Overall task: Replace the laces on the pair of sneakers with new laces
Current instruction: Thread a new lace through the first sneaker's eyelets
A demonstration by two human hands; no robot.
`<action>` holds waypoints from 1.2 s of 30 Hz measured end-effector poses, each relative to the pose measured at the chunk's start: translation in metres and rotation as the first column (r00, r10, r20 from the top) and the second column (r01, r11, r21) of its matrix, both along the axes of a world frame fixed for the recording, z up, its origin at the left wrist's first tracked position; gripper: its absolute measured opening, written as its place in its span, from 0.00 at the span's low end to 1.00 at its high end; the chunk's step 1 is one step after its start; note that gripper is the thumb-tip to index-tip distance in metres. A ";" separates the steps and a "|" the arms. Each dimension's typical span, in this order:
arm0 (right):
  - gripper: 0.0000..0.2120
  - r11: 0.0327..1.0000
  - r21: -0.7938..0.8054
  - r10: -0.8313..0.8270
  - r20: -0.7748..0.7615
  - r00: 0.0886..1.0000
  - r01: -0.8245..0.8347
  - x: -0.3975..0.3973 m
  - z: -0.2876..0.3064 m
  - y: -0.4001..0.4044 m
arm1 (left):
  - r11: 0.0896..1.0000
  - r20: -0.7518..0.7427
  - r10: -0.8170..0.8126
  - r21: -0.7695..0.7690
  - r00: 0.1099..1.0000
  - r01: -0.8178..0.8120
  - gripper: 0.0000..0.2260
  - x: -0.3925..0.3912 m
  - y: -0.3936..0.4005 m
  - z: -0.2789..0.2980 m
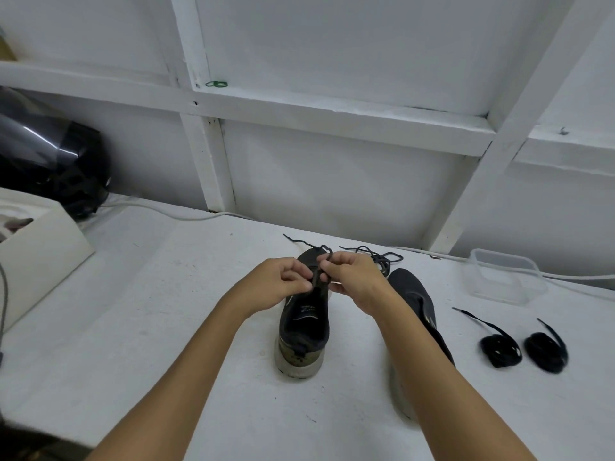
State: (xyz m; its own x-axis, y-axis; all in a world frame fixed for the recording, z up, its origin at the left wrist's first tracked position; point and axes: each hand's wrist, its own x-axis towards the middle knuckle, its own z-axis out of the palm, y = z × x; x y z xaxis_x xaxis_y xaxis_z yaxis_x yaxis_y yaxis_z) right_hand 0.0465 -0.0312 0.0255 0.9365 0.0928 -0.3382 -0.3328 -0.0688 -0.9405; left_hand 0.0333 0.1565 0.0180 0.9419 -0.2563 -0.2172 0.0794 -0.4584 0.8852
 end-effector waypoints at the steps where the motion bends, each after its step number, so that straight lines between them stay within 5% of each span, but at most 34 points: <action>1: 0.05 1.000 -0.008 0.007 0.008 1.000 -0.007 0.000 0.001 0.000 | 1.000 0.011 0.012 0.028 1.000 -0.013 0.07 -0.001 -0.004 -0.001; 6: 0.05 0.999 -0.030 0.041 0.036 0.999 -0.040 -0.004 0.007 0.001 | 0.973 0.193 0.166 0.131 0.967 -0.193 0.09 -0.003 -0.023 -0.008; 10: 0.05 0.999 -0.009 0.049 0.052 0.997 -0.049 -0.006 0.007 0.001 | 0.941 0.361 0.061 0.289 0.930 -0.174 0.06 0.001 -0.028 -0.014; 20: 0.03 0.984 0.176 -0.006 -0.016 1.000 0.008 -0.009 0.011 -0.014 | 0.997 0.078 0.058 0.046 0.995 -0.062 0.08 0.004 0.007 0.004; 23: 0.04 0.988 0.151 -0.016 0.003 1.000 0.016 -0.010 0.012 -0.016 | 0.989 0.091 0.130 -0.083 0.987 -0.123 0.07 0.005 0.008 0.006; 29: 0.07 0.992 0.112 -0.056 -0.005 0.998 0.056 -0.011 0.008 -0.017 | 0.961 0.408 0.032 0.239 0.912 -0.140 0.07 0.013 0.003 0.012; 31: 0.07 0.995 0.094 -0.032 -0.008 0.999 0.032 -0.012 0.007 -0.017 | 0.952 0.399 0.222 0.110 0.889 -0.287 0.04 0.014 -0.003 0.015; 34: 0.07 0.996 0.091 -0.017 -0.006 1.000 0.017 -0.014 0.006 -0.015 | 0.875 0.096 0.445 -0.261 0.890 -0.409 0.03 0.013 -0.013 0.015; 36: 0.08 0.996 0.093 -0.015 -0.008 1.000 0.016 -0.015 0.007 -0.015 | 0.857 0.098 0.470 -0.286 0.877 -0.428 0.02 0.012 -0.013 0.011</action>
State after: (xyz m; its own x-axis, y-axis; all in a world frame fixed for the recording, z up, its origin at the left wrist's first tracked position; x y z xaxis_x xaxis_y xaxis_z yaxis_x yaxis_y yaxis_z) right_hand 0.0315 -0.0460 0.0320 0.9357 0.1097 -0.3354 -0.3398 0.0237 -0.9402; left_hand 0.0450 0.1434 0.0294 0.9831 0.1780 -0.0418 0.0727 -0.1705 0.9827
